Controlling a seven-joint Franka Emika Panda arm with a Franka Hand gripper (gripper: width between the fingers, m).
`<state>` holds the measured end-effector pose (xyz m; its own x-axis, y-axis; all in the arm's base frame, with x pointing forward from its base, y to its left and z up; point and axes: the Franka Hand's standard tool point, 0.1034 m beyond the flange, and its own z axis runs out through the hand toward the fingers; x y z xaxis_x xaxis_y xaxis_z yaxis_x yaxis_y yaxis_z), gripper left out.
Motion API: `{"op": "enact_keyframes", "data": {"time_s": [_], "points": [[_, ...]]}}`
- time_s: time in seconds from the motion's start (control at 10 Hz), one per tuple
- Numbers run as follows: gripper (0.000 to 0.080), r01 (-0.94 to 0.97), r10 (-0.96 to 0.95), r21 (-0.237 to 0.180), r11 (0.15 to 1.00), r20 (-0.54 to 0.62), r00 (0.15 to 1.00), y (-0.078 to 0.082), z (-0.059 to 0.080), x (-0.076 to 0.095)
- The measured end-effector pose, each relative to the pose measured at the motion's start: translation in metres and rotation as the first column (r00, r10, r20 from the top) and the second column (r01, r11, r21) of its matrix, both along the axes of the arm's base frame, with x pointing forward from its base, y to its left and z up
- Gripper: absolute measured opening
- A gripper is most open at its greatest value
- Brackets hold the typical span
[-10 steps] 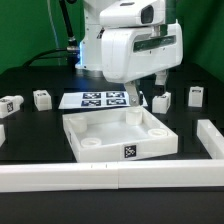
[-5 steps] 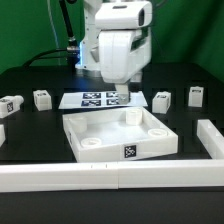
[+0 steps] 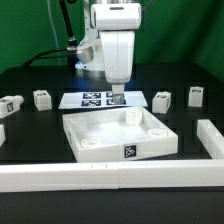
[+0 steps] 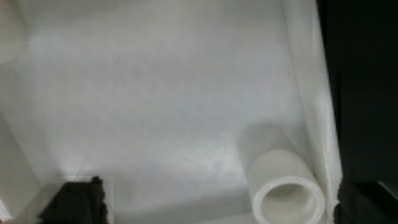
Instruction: Assemble square table
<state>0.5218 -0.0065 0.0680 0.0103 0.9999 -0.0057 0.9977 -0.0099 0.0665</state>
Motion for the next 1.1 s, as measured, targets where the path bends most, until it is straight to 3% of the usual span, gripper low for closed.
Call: {"op": "enact_keyframes", "data": {"time_s": [0.2, 0.4, 0.8, 1.1], "points": [[0.065, -0.169, 0.169, -0.05, 0.984, -0.009, 0.986, -0.007, -0.001, -0.002], [0.065, -0.145, 0.142, -0.049, 0.988, -0.061, 0.988, -0.026, -0.009, -0.012], [0.065, -0.157, 0.154, -0.048, 0.986, -0.06, 0.986, -0.028, -0.012, -0.012], [0.065, -0.237, 0.235, -0.019, 0.971, -0.078, 0.969, -0.049, -0.052, -0.026]]}}
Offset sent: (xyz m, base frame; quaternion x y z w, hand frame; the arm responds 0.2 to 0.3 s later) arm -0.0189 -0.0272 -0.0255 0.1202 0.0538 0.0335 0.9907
